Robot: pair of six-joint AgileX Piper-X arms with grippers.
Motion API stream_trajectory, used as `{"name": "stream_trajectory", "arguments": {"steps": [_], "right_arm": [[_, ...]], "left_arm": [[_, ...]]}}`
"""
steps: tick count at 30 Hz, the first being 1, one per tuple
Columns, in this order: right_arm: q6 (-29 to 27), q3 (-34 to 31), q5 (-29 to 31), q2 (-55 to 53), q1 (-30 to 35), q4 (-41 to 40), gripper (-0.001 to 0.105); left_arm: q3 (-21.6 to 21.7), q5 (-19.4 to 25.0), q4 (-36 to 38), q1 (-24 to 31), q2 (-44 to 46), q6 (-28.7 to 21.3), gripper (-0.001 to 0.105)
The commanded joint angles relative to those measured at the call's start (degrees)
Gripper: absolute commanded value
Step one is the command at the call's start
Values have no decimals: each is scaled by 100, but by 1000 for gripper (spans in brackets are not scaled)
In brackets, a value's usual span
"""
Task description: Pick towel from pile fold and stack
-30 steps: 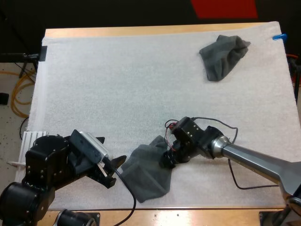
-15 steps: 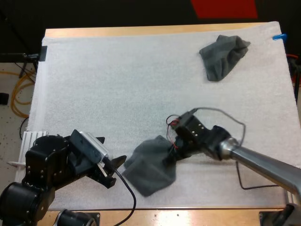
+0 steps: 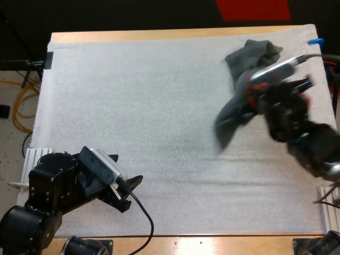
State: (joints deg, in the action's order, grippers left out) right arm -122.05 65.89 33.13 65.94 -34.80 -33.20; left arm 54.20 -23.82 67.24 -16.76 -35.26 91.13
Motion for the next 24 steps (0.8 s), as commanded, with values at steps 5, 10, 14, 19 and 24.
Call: {"name": "stream_trajectory", "arguments": {"steps": [5, 10, 14, 19, 24], "right_arm": [[-96, 171, -901, -147, 56, -139, 0], [1355, -97, -2440, 185, -292, -582, 0], [1976, -443, -2878, 659, -792, -578, 0], [2377, -627, -3871, 1412, -1778, -561, 0], [2598, -627, -4150, 1867, -2663, -261, 0]], "left_arm": [[-7, -43, 5, -20, 7, 20, 71], [-7, -43, -2, -20, 7, 20, 71], [-7, -43, -2, -20, 7, 16, 71], [-7, -43, -2, -20, 7, -8, 71], [-7, -43, -2, -20, 7, -8, 71]]}}
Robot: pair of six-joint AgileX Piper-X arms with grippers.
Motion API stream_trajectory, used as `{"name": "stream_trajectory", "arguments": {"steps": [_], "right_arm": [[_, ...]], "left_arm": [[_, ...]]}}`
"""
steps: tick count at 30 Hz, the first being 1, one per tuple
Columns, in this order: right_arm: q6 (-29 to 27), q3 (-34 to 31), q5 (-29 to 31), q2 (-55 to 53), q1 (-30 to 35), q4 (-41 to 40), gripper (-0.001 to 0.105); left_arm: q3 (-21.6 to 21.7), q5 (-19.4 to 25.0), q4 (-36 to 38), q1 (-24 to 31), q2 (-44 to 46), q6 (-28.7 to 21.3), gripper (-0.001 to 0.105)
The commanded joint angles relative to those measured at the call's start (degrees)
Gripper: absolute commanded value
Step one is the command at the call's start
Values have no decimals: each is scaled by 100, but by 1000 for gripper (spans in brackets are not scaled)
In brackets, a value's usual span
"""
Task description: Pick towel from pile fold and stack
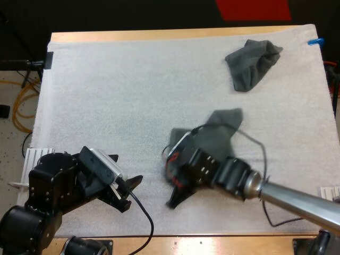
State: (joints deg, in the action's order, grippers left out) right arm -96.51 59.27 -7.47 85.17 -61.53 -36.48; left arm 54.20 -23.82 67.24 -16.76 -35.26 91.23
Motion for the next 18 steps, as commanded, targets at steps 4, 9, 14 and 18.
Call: {"name": "stream_trajectory", "arguments": {"steps": [4, 9, 14, 18], "right_arm": [[58, 35, -212, 49, -381, 289, 0], [76, 38, -223, 56, -392, 333, 8], [76, 164, -223, 56, -263, 319, 46], [-4, 552, -89, 25, -154, 15, 61]], "left_arm": [[-7, -43, -2, -20, 7, -18, 71], [-7, -43, -103, -20, 7, -18, 71], [-7, -43, -150, -20, 7, -15, 71], [-7, -43, -67, -20, 7, 25, 71]]}}
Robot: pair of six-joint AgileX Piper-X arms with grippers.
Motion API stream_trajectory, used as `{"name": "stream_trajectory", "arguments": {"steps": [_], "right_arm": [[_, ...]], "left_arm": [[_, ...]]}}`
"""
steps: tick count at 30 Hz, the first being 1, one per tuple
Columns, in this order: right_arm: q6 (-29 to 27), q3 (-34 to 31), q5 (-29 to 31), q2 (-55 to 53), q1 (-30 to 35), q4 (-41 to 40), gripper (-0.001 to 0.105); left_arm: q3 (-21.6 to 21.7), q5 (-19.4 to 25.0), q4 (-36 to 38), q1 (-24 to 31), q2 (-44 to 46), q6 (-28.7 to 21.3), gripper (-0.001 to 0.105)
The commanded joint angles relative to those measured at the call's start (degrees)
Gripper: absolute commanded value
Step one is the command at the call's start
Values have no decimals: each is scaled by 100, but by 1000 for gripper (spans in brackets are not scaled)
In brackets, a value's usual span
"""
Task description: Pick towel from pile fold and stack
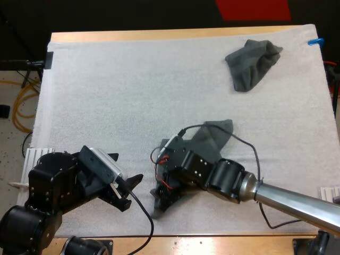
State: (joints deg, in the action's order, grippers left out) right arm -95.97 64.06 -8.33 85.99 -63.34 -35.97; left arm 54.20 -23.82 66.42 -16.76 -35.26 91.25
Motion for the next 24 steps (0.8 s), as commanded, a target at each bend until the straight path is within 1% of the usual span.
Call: {"name": "stream_trajectory", "arguments": {"steps": [1, 4, 6, 8, 9, 12, 17, 19, 22, 24], "right_arm": [[-106, 183, 141, -90, 57, -225, 61], [-308, 417, 609, -217, 208, -813, 61], [-320, 463, 816, -327, 390, -1177, 61], [-314, 443, 921, -405, 627, -1490, 61], [-303, 437, 963, -431, 815, -1771, 61], [-303, 382, 981, -432, 1297, -2310, 61], [-288, -169, 878, -463, 2031, -2181, 61], [-277, -561, 651, -463, 2334, -1962, 61], [-277, -1035, 502, -463, 2618, -1559, 61], [-277, -1287, 282, -463, 2747, -1257, 61]], "left_arm": [[-7, -43, 71, -20, 7, 21, 71], [-7, -43, 334, -20, 7, 21, 71], [-7, -43, 483, -20, 7, 21, 71], [-7, -43, 589, -20, 7, 21, 71], [-7, -43, 640, -20, 7, 21, 71], [-7, -43, 703, -20, 7, -5, 71], [-7, -43, 702, -20, 7, -19, 71], [-7, -43, 702, -20, 7, -19, 71], [-7, -43, 697, -20, 7, -19, 71], [-7, -43, 671, -20, 7, -19, 71]]}}
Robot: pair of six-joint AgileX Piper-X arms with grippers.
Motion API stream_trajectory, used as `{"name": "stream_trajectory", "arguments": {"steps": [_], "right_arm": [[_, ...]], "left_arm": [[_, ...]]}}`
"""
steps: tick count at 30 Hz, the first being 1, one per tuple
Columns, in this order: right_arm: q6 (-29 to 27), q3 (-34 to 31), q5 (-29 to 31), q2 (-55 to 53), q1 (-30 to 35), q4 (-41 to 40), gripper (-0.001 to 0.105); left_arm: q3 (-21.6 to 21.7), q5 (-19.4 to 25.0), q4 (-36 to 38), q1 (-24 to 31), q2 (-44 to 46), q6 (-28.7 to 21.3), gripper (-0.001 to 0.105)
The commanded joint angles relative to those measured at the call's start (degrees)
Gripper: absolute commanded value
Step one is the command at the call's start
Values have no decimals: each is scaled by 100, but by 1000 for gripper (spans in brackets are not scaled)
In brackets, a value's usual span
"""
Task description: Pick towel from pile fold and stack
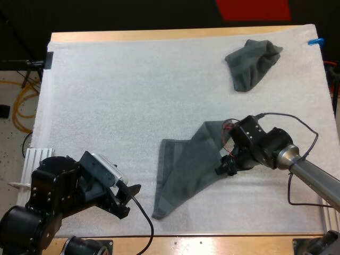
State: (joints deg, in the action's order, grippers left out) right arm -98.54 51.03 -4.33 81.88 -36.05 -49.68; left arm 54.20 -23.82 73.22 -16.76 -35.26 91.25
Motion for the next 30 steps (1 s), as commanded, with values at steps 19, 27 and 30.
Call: {"name": "stream_trajectory", "arguments": {"steps": [19, 27, 30], "right_arm": [[372, -368, -973, 982, 71, 947, 56], [493, -368, -1357, 1184, 71, 927, 32], [493, -368, -1472, 1287, 71, 896, 30]], "left_arm": [[-7, -43, -28, -20, 7, -19, 71], [-7, -43, -28, -20, 7, -19, 71], [-7, -43, -28, -20, 7, -19, 71]]}}
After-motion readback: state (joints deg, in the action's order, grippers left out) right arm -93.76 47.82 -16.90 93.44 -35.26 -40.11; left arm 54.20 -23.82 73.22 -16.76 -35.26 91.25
